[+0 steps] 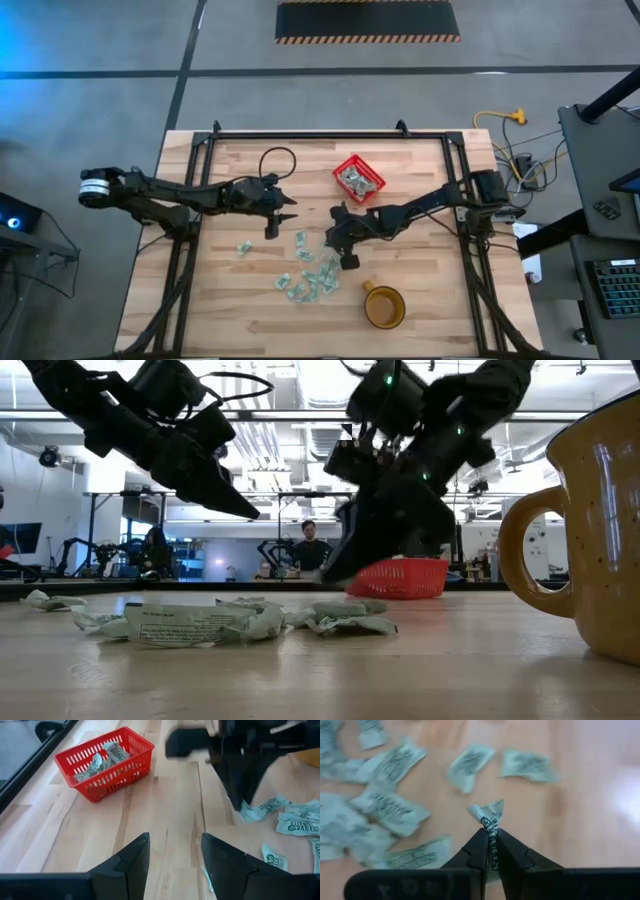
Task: Pick and place Stevia / Truvia into bins
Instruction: Put the stevia packet into the red basket
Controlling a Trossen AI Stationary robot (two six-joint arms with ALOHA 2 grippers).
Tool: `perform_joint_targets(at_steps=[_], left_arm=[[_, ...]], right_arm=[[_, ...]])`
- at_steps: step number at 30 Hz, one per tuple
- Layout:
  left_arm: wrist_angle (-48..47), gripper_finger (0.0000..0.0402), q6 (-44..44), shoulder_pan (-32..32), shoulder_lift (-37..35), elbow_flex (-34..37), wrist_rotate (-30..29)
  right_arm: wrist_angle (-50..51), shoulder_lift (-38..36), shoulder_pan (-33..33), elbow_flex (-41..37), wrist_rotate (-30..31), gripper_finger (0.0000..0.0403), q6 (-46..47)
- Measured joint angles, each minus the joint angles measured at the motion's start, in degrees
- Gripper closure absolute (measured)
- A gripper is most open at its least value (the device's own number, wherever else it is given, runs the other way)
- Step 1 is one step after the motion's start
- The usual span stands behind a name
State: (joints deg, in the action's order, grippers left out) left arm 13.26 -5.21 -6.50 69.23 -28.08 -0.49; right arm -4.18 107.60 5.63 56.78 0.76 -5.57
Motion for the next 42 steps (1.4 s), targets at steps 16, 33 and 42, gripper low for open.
perform_joint_targets(at_steps=[16, 33, 42], left_arm=[[0.57, 0.0239, 0.04, 0.0, 0.0, 0.0, 0.02], [0.88, 0.024, 0.34, 0.0, -0.02, 0.06, 0.03], [1.24, 0.024, 0.37, 0.0, -0.04, 0.13, 0.04]], right_arm=[[21.57, -21.09, -4.08, -0.35, 40.41, 0.0376, 2.19], [21.71, -17.59, -17.68, -3.57, 30.31, 0.0376, 6.64], [16.9, -12.23, -22.81, -3.57, 21.14, 0.0355, 3.62]])
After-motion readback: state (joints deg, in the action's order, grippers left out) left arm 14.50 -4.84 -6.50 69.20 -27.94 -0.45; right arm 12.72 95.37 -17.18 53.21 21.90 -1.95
